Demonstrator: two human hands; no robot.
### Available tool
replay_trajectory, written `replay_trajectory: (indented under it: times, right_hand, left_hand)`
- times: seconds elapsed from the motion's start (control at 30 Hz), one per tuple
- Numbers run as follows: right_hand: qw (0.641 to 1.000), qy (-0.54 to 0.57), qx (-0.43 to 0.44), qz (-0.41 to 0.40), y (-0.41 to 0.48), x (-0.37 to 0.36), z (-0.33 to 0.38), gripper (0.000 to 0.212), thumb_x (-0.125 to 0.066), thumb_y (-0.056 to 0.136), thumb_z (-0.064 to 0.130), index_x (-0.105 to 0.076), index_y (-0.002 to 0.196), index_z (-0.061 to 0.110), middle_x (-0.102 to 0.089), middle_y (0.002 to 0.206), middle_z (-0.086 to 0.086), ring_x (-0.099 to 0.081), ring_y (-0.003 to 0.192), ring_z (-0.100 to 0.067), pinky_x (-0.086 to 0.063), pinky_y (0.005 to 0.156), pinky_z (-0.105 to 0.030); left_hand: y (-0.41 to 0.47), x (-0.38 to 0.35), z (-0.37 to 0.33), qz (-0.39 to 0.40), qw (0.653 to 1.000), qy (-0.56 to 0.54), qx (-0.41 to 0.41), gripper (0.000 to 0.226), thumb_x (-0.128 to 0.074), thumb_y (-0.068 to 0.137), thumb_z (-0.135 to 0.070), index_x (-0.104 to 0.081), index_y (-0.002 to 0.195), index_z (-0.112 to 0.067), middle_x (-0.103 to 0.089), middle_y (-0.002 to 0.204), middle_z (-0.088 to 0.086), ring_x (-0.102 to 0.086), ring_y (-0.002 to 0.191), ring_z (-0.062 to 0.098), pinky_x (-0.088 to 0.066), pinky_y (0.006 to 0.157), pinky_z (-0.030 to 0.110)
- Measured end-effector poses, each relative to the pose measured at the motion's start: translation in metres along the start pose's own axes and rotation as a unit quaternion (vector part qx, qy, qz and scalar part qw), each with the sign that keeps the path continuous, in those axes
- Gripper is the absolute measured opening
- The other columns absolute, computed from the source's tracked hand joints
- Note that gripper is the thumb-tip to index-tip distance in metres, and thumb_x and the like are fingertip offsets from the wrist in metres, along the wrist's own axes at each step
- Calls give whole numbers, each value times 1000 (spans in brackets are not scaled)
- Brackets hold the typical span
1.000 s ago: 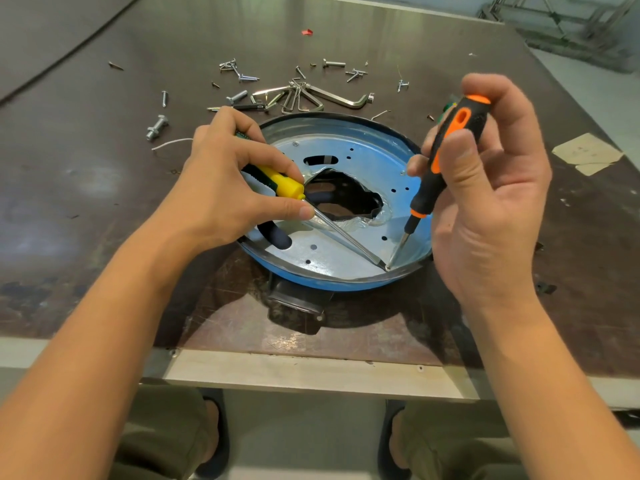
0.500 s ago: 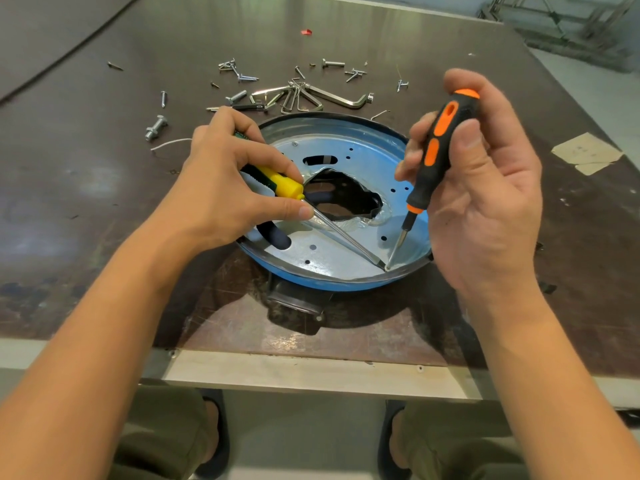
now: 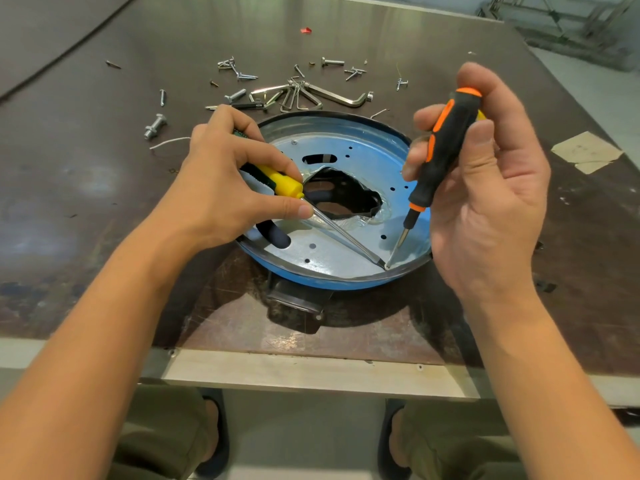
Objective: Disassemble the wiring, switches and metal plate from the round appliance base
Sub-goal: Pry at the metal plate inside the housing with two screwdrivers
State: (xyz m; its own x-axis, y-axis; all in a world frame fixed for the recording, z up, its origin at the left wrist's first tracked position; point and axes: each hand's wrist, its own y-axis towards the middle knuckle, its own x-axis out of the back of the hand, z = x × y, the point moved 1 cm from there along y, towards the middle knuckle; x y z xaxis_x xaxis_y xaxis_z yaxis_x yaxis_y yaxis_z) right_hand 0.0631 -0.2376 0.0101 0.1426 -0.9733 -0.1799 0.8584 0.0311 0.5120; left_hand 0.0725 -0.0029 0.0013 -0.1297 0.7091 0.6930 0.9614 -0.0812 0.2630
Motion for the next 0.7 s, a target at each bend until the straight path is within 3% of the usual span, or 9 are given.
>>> replay_trajectory:
  times: [0.1, 0.23, 0.4, 0.57, 0.7]
  right_hand:
    - [1000, 20, -3, -3, -1, -2, 1, 29, -30, 112, 11, -50, 132, 6, -64, 105, -12, -63, 83, -26, -49, 77, -40]
    - [1000, -13, 7, -9, 1, -4, 3, 25, -54, 105, 13, -52, 129, 8, -52, 97, -7, -52, 86, -28, -49, 77, -39]
    - [1000, 16, -3, -15, -2, -2, 2, 30, -33, 110, 6, -50, 133, 2, -64, 100, -18, -63, 78, -25, -51, 80, -38]
    - [1000, 6, 6, -28, 1, -4, 3, 20, -51, 103, 13, -53, 123, 9, -53, 92, -6, -50, 80, -25, -46, 75, -39]
    - [1000, 9, 6, -13, 0, 0, -1, 28, -38, 109, 6, -48, 135, 4, -61, 100, -12, -57, 80, -25, -48, 82, -38]
  left_hand:
    - [0, 0, 0, 0, 1000, 1, 0, 42, -84, 51, -57, -75, 88, -39, -37, 110, -9, -36, 111, 12, -32, 78, 11]
    - [0, 0, -1, 1, 1000, -1, 0, 42, -83, 50, -57, -74, 88, -40, -38, 111, -8, -36, 111, 12, -32, 79, 11]
    - [-1, 0, -1, 2, 1000, 3, -1, 41, -84, 52, -55, -75, 89, -39, -38, 110, -8, -37, 112, 13, -33, 78, 13]
    - [0, 0, -1, 1, 1000, 0, -1, 42, -83, 51, -57, -74, 89, -41, -38, 110, -7, -38, 112, 14, -33, 79, 14]
    - [-1, 0, -1, 2, 1000, 1, 0, 43, -83, 51, -57, -75, 89, -40, -38, 110, -8, -37, 112, 13, -33, 78, 13]
